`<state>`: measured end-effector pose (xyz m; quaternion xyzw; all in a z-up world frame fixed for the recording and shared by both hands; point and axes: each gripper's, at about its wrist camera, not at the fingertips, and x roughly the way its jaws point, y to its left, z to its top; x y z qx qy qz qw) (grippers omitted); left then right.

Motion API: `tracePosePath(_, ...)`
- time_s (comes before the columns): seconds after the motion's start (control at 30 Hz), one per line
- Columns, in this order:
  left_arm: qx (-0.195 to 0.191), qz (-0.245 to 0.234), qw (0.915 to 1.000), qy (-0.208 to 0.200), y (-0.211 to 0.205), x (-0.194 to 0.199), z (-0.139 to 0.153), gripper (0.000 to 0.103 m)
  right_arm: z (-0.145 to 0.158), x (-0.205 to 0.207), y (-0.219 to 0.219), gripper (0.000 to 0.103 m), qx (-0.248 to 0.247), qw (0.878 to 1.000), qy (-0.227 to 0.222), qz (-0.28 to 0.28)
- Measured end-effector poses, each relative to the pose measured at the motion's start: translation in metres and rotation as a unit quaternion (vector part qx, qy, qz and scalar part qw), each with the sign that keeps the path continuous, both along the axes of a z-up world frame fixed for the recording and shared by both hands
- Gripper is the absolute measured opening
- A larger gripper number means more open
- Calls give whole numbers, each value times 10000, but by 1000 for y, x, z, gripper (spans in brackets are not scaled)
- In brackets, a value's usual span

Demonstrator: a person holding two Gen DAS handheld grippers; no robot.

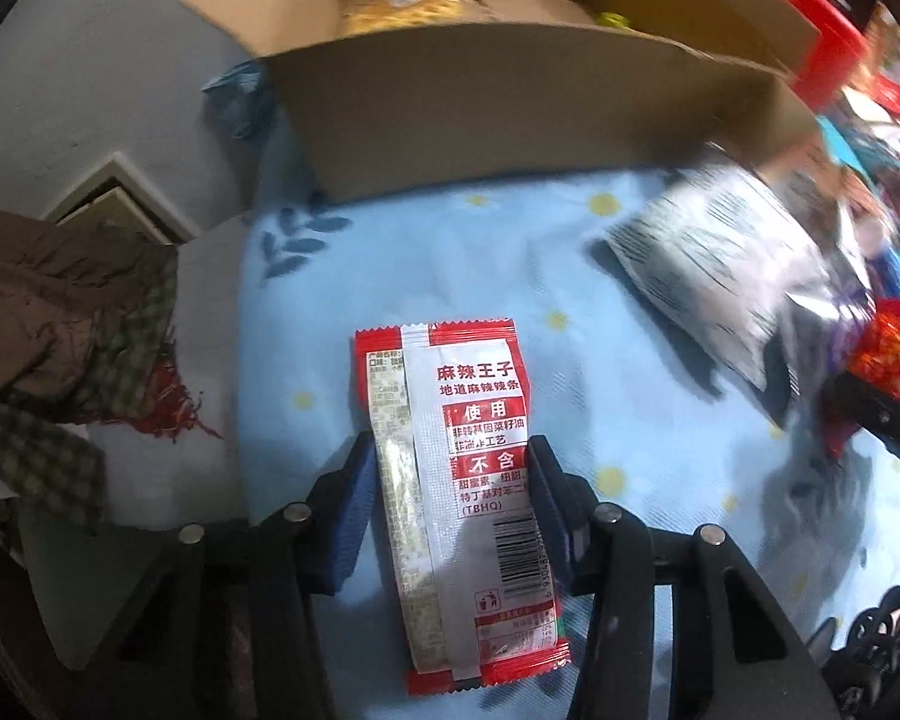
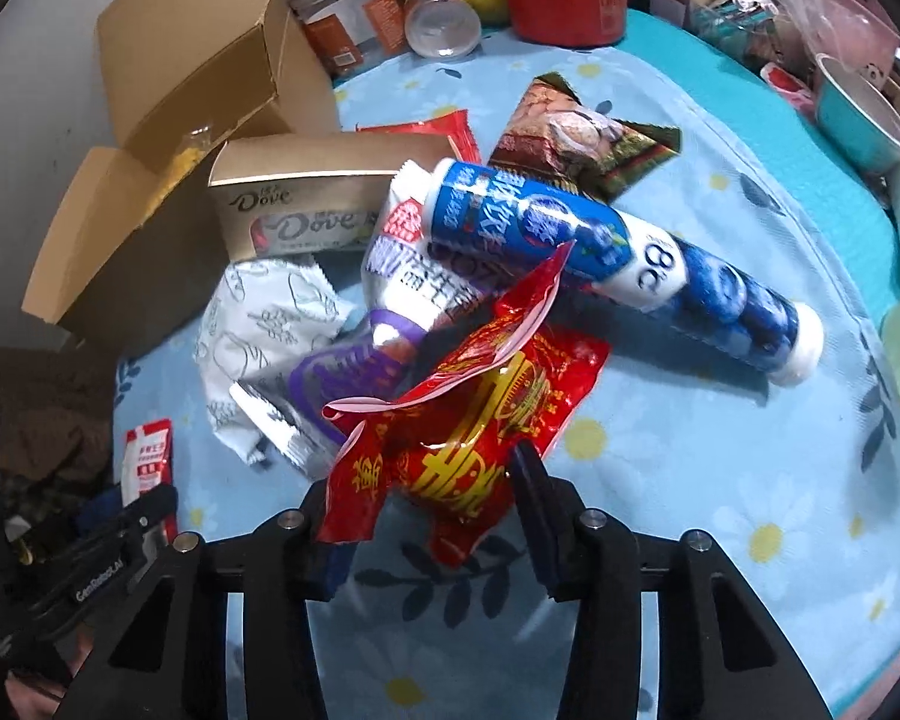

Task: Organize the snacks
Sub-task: 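Grasp the snack strip with the left tool while the right tool grasps the red candy bag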

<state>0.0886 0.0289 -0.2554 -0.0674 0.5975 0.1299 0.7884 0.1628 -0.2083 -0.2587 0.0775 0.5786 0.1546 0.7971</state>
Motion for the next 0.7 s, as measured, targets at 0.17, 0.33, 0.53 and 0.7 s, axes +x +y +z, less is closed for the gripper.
tracePosePath(0.17, -166, -329, 9993, 29, -19, -10, 2, 49, 2, -21, -9, 46, -92, 9998, 131, 132)
tracePosePath(0.33, -198, -548, 9983, 65, -28, -20, 1, 49, 2, -45, -17, 46, -99, 9989, 320, 322)
tracePosePath(0.53, -139, -631, 9979, 84, -31, -23, -2, 50, -1, -64, -24, 50, -174, 9980, 536, 274)
tracePosePath(0.7, 29, -653, 9979, 28, -35, -24, -3, 57, -1, -57, -25, 58, -300, 9979, 573, -42)
